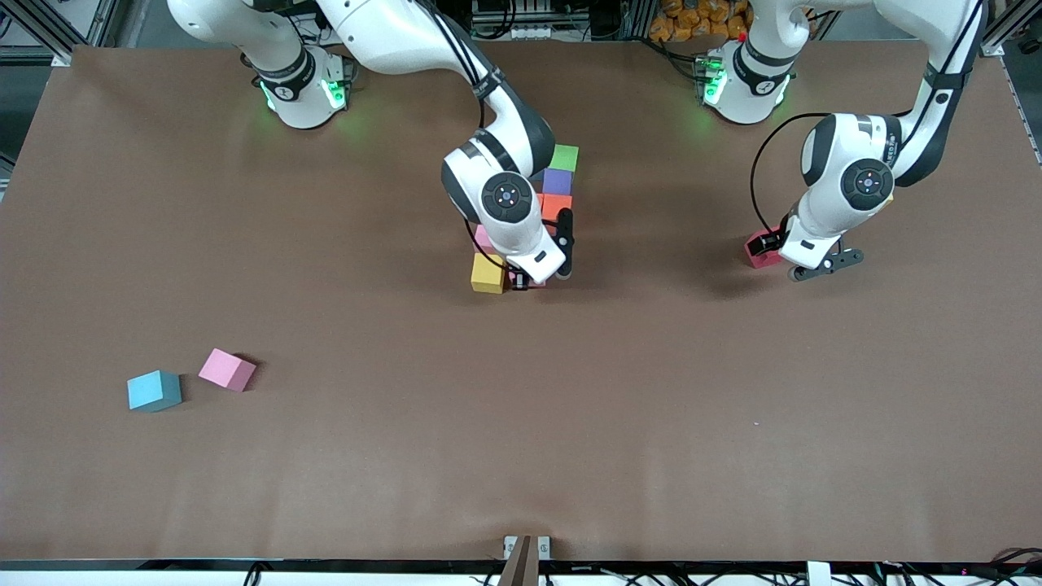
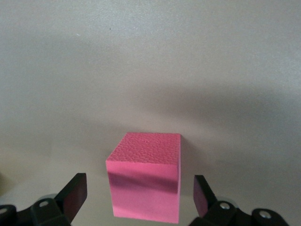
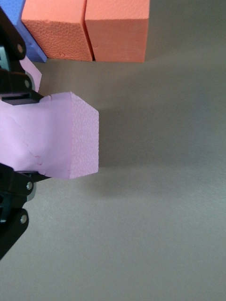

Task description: Form number 2 with 11 blocks

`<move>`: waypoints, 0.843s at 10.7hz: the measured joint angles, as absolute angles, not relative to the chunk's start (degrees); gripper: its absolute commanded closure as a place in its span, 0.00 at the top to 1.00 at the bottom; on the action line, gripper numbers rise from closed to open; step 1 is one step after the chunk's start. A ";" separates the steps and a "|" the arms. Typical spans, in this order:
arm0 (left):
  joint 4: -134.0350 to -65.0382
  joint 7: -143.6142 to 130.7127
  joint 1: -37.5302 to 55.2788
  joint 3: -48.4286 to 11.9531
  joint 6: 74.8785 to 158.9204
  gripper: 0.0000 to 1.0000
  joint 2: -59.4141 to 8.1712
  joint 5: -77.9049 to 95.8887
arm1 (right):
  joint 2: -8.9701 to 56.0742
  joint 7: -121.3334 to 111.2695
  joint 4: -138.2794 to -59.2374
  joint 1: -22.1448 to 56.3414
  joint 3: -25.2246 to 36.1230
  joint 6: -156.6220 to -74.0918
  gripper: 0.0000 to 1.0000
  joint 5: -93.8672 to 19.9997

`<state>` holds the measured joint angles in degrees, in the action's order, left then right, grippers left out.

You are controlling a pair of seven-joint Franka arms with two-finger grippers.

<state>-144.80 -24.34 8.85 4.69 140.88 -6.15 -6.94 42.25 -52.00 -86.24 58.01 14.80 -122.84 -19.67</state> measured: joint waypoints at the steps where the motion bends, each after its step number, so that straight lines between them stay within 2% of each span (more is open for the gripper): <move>1: -145.16 -23.63 8.81 4.71 141.43 1.00 -6.30 -6.94 | 42.29 -52.01 -86.57 58.01 14.81 -122.85 0.00 -19.23; 6: -146.07 -23.53 8.64 4.80 143.43 1.00 -8.33 -6.94 | 42.31 -51.79 -87.83 58.02 14.80 -122.98 0.00 -17.75; 7: -146.07 -23.53 8.59 4.81 143.97 0.93 -8.73 -6.94 | 42.31 -51.76 -88.06 58.02 14.80 -123.20 0.00 -17.65; 9: -146.08 -23.50 8.19 4.81 145.59 0.67 -10.10 -6.94 | 42.32 -51.52 -88.37 58.02 14.80 -123.86 0.00 -17.61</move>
